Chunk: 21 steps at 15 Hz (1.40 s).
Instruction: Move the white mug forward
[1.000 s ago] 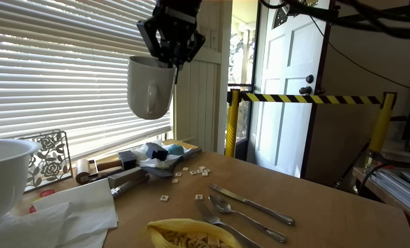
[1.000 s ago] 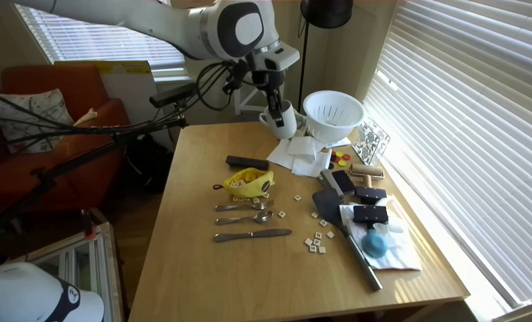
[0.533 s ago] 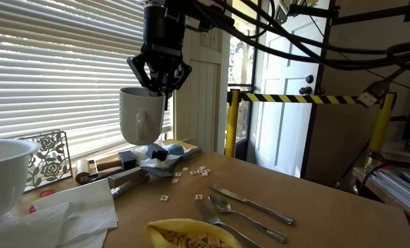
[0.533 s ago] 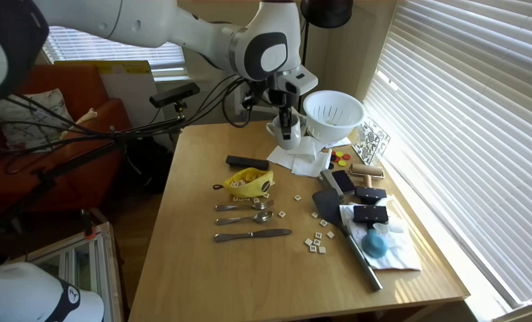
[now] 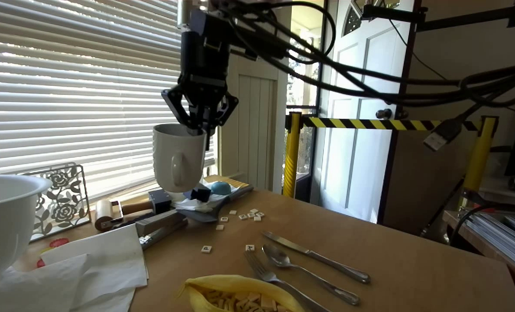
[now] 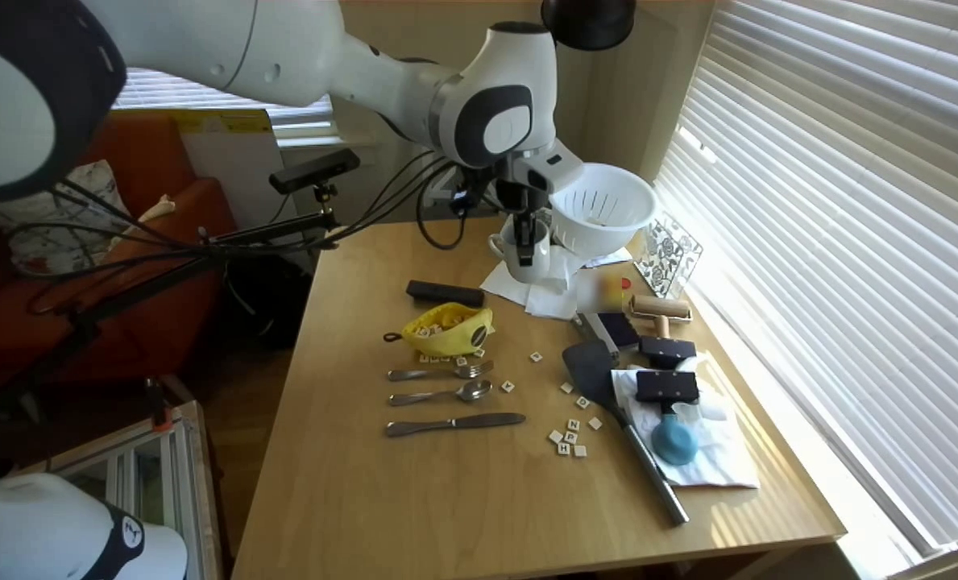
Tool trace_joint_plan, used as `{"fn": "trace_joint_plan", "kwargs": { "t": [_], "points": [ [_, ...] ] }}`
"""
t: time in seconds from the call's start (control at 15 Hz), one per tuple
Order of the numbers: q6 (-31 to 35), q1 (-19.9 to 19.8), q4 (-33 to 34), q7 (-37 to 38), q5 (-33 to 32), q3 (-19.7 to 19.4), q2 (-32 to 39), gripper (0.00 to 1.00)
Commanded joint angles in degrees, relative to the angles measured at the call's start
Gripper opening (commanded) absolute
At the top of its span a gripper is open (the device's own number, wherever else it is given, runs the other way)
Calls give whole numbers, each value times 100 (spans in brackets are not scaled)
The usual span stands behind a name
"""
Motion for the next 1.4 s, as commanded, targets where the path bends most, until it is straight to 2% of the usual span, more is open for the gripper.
{"fn": "trace_joint_plan", "kwargs": {
  "t": [0.0,0.6,1.07,1.33],
  "points": [
    [309,106,476,-4,95,-243,571,3],
    [123,5,1199,-394,278,-357,1620,3],
    [-475,-107,1653,-1195,693,-275,2130,3],
    [-509,-40,1804,-1714,687,-257,2302,3]
  ]
}}
